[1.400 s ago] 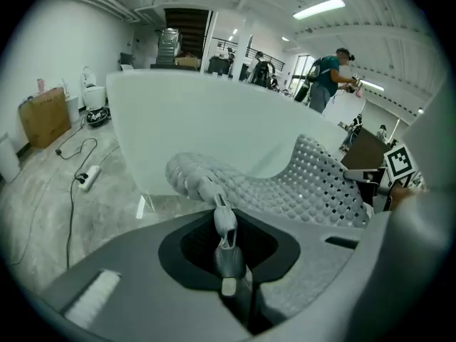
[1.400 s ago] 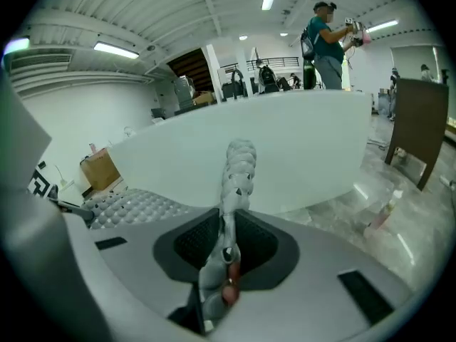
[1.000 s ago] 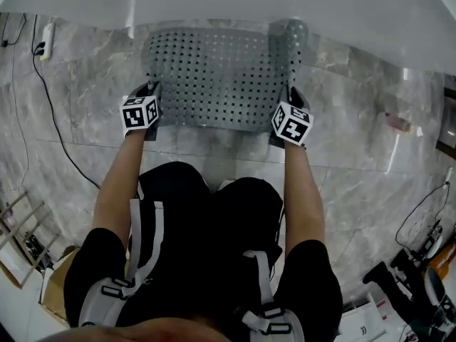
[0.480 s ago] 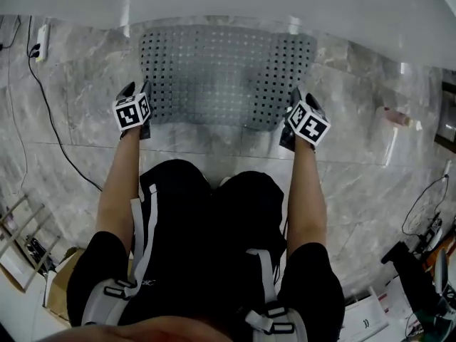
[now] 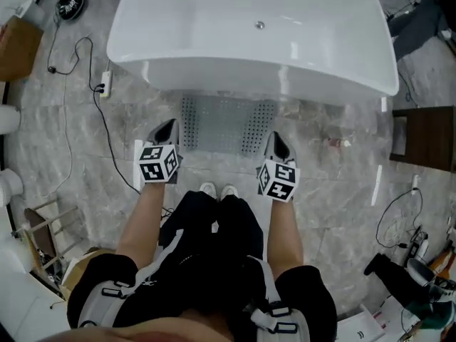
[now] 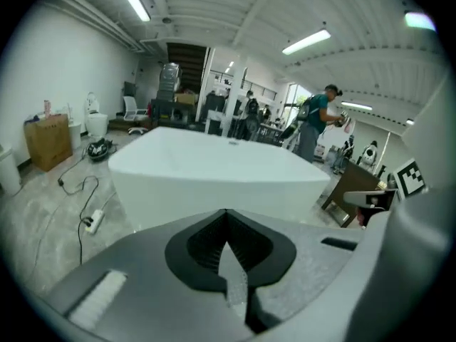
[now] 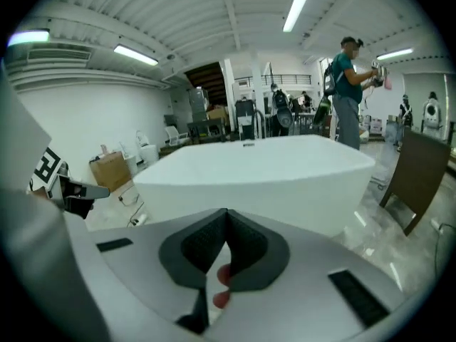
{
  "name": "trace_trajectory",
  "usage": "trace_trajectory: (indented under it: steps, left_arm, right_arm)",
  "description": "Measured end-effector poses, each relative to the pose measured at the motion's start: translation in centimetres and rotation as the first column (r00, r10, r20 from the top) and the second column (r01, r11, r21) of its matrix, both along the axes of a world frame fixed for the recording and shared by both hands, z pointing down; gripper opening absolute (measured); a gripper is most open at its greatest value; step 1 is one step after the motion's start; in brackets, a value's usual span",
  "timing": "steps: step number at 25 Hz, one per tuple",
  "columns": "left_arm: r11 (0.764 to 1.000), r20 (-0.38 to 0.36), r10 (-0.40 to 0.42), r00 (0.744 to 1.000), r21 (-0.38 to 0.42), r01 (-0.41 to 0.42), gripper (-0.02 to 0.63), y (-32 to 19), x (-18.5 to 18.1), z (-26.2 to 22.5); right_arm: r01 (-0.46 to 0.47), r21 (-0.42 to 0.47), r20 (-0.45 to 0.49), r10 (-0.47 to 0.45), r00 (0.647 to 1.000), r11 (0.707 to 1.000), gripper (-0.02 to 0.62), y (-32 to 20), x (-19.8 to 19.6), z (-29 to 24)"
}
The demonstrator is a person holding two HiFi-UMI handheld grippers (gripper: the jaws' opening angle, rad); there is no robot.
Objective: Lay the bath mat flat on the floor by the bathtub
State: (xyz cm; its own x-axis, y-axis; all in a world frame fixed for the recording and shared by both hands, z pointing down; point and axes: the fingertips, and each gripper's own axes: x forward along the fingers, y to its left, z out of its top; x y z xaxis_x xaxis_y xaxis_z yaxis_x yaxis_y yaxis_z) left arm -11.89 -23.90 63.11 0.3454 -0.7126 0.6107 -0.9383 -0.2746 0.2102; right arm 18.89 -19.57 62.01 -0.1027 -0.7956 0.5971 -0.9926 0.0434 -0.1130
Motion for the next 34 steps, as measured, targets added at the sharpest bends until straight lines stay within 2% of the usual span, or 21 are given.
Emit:
trace_trajectory:
  steps: [3,6,8,11,13,15,20,24,34]
  left_arm:
    - [0.988,-0.004,0.048,0.999,0.145,-0.047,0.002,-1.2,2.1,-16.2]
    - [0.959,0.011,0.072,0.997,0.273,-0.072,0.002,-0.1,4.2,-29.2]
    - [0.93,-0.008,0.075,0.997,0.361,-0.067,0.002,1.3,5.2,-36.4]
    - [0.878,-0.015,0.086,0.996,0.473,-0.069,0.002,2.4,6.1,-43.5]
    - [0.854,-0.018,0.091,0.996,0.515,-0.069,0.002,2.7,6.4,-45.7]
    - [0.846,-0.03,0.085,0.996,0.53,-0.056,0.002,3.0,6.3,-46.7]
    - [0.847,-0.035,0.083,0.996,0.529,-0.052,0.002,4.4,6.8,-47.0]
    - [0.84,0.01,0.089,0.996,0.537,-0.081,0.002,5.0,7.9,-47.1]
    - [0.84,0.02,0.106,0.994,0.533,-0.1,0.002,6.2,8.7,-47.3]
  right_arm:
    - [0.001,0.13,0.038,-0.006,0.999,0.992,0.005,-1.6,-1.9,-15.1]
    - [-0.001,0.269,0.059,-0.015,0.998,0.963,0.005,-0.8,-2.3,-27.8]
    - [-0.017,0.362,0.057,-0.004,0.998,0.932,0.004,0.2,-1.8,-34.5]
    - [-0.04,0.441,0.061,0.015,0.998,0.897,0.003,1.0,-0.7,-39.8]
    - [-0.051,0.467,0.067,0.022,0.997,0.883,0.003,1.6,-0.1,-41.5]
    - [-0.063,0.487,0.073,0.031,0.997,0.871,0.003,2.4,0.8,-42.7]
    - [-0.076,0.507,0.063,0.051,0.997,0.858,0.003,3.7,2.8,-43.9]
    - [-0.091,0.505,0.056,0.072,0.996,0.858,0.003,4.0,4.0,-44.1]
    - [-0.083,0.513,0.036,0.075,0.996,0.855,0.003,5.0,4.2,-44.4]
